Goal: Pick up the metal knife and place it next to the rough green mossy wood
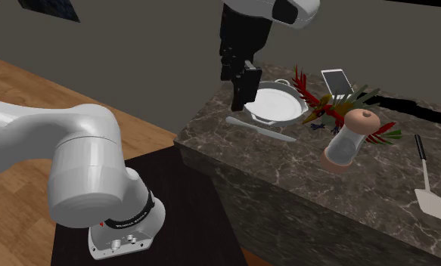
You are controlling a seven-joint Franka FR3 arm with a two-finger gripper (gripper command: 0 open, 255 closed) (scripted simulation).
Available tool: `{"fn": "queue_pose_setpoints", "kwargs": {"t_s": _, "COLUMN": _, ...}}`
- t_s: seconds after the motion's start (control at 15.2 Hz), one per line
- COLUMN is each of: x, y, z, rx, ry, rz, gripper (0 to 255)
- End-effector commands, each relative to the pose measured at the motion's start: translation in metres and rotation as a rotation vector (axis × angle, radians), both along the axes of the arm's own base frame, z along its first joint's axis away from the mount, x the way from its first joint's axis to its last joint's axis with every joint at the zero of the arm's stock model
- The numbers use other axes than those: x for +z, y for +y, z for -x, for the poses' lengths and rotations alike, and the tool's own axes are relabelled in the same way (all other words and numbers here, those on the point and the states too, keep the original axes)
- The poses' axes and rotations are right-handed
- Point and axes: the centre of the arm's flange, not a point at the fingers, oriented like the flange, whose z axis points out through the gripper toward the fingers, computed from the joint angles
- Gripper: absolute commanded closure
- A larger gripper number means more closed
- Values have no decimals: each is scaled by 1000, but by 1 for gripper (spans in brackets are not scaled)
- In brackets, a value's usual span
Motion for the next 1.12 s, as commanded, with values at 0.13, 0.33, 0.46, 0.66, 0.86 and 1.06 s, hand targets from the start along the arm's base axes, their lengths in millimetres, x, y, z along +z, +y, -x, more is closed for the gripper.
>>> {"fn": "queue_pose_setpoints", "kwargs": {"t_s": 0.13, "x": -18, "y": 22, "z": -2, "rx": -76, "ry": -8, "rz": 27, "gripper": 0}}
{"fn": "queue_pose_setpoints", "kwargs": {"t_s": 0.33, "x": -45, "y": 53, "z": -8, "rx": -190, "ry": -19, "rz": 68, "gripper": 0}}
{"fn": "queue_pose_setpoints", "kwargs": {"t_s": 0.46, "x": -64, "y": 73, "z": -15, "rx": -266, "ry": -27, "rz": 95, "gripper": 0}}
{"fn": "queue_pose_setpoints", "kwargs": {"t_s": 0.66, "x": -94, "y": 101, "z": -27, "rx": -380, "ry": -38, "rz": 136, "gripper": 0}}
{"fn": "queue_pose_setpoints", "kwargs": {"t_s": 0.86, "x": -124, "y": 125, "z": -43, "rx": -494, "ry": -50, "rz": 177, "gripper": 0}}
{"fn": "queue_pose_setpoints", "kwargs": {"t_s": 1.06, "x": -155, "y": 147, "z": -61, "rx": -608, "ry": -61, "rz": 218, "gripper": 0}}
